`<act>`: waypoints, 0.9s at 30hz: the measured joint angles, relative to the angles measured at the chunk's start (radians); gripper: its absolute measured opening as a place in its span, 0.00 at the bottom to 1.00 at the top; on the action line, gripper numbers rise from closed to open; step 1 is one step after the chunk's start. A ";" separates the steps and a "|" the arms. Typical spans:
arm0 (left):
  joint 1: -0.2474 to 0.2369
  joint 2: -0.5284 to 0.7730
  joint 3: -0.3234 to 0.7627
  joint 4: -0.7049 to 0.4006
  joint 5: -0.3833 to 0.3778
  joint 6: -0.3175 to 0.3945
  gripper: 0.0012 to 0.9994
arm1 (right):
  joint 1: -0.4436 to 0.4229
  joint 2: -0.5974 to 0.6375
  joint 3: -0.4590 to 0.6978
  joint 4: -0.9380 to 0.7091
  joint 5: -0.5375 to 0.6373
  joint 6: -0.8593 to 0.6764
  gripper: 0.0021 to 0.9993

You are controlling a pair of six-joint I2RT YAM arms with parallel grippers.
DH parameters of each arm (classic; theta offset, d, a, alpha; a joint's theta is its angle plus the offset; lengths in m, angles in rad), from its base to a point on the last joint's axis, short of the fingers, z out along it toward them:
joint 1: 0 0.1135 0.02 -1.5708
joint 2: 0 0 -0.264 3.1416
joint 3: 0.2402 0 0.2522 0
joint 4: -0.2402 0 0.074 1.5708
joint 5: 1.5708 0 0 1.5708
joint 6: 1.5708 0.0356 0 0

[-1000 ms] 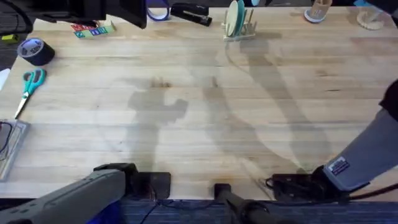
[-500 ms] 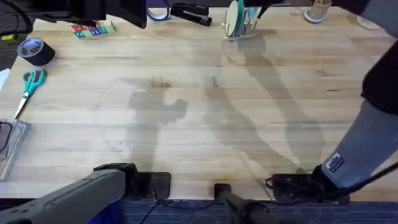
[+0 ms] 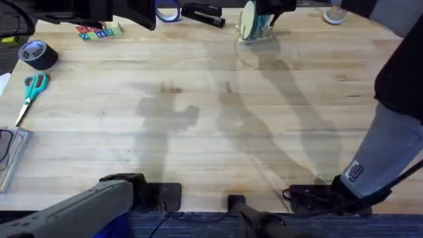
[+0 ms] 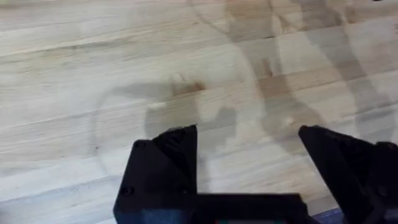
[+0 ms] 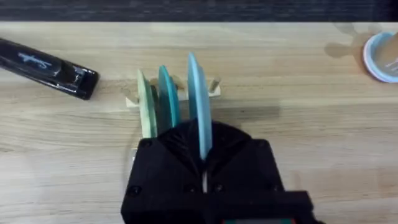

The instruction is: Pick up the plates from the table one by one and place each into a slot on the dish rack.

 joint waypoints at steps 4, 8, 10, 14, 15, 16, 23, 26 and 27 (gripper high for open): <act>0.000 0.000 0.000 0.000 0.000 0.000 0.99 | -0.004 0.000 0.000 0.000 -0.016 0.012 0.03; 0.000 0.000 0.000 0.000 0.000 0.000 1.00 | -0.005 0.000 0.000 -0.001 -0.022 0.015 0.03; 0.000 0.000 0.000 0.000 0.000 0.000 1.00 | -0.005 0.000 0.000 -0.001 -0.023 0.015 0.03; 0.000 0.000 0.000 0.000 0.000 0.000 1.00 | -0.005 0.000 0.000 -0.003 -0.025 0.018 0.09; 0.000 0.000 0.000 0.000 0.000 0.000 1.00 | -0.005 0.000 0.000 -0.004 -0.025 0.018 0.10; 0.000 0.000 0.000 0.000 0.000 0.000 1.00 | -0.005 0.000 0.000 -0.004 -0.025 0.018 0.11; 0.000 0.000 0.000 0.000 0.000 0.000 0.99 | -0.006 0.000 0.000 -0.003 -0.025 0.019 0.12; 0.000 0.000 0.000 0.000 0.000 0.000 1.00 | -0.006 0.000 0.000 -0.003 -0.025 0.019 0.13; 0.000 0.000 0.000 0.000 0.000 0.000 1.00 | -0.006 0.000 0.000 -0.002 -0.025 0.019 0.13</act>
